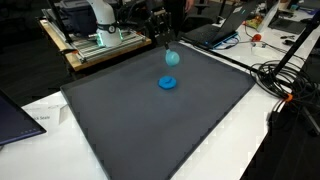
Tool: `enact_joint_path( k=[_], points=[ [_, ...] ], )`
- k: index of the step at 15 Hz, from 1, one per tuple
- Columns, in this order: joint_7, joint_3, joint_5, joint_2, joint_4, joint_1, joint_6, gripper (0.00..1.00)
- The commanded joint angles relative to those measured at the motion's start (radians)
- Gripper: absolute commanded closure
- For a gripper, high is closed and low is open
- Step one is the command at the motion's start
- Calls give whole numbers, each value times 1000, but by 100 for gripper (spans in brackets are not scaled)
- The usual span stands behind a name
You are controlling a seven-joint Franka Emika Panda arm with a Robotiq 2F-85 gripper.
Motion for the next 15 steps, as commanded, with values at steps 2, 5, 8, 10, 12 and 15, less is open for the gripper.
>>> enact_joint_path(
  k=[2,5,8,10,12,15],
  points=[
    [-5,-3,-14,-51,-14,0,-31,78],
    [55,49,-149,-86,41,-61,-168,78],
    [100,86,-225,-103,148,-72,-395,78],
    [103,99,-238,-90,235,-60,-537,78],
    [111,120,-262,-52,336,-53,-666,78],
    [125,144,-315,36,480,-48,-826,78]
  ],
)
